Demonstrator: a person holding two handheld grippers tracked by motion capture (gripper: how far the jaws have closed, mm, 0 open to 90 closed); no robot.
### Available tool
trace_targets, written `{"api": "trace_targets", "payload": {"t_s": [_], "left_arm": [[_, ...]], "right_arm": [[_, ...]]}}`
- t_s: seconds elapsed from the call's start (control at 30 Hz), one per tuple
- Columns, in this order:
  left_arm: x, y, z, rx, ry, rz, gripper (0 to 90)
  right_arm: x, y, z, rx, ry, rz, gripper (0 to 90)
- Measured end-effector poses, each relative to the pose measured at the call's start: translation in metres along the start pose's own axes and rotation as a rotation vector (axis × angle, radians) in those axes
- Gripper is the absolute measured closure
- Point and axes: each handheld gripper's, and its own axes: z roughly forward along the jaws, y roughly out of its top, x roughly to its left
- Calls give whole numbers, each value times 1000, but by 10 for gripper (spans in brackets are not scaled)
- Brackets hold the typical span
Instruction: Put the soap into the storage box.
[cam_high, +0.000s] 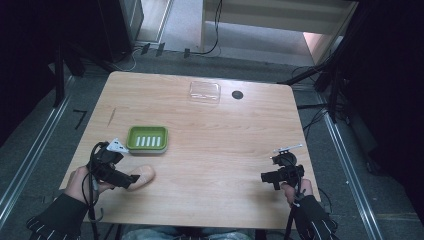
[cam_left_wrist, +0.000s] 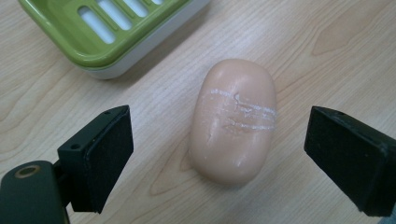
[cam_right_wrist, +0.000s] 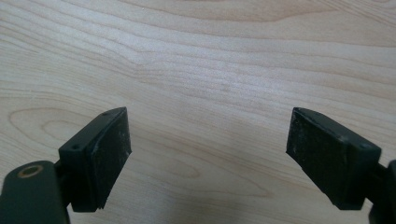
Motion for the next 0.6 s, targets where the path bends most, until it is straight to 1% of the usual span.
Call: {"api": "trace_targets", "payload": {"t_s": [0.03, 0.17, 0.23, 0.3, 0.4, 0.53, 0.57, 0.6], "left_arm": [[-1, 1, 2, 16, -7, 6, 87], [-3, 3, 4, 24, -9, 10, 87], [-5, 5, 7, 41, -13, 18, 87], [-6, 5, 8, 48, -17, 16, 87], [-8, 7, 13, 79, -25, 34, 82], [-10, 9, 16, 91, -26, 49, 83], [-11, 11, 17, 99, -22, 63, 84], [-11, 11, 17, 99, -22, 63, 87]], "right_arm": [[0, 0, 0, -1, 0, 1, 144], [0, 0, 0, 0, -2, 0, 144], [0, 0, 0, 1, -1, -1, 144], [0, 0, 0, 0, 2, -4, 144], [0, 0, 1, 2, 0, -5, 144], [0, 0, 1, 3, 2, -8, 144], [0, 0, 1, 3, 2, -7, 144], [0, 0, 1, 3, 2, -7, 144]]}}
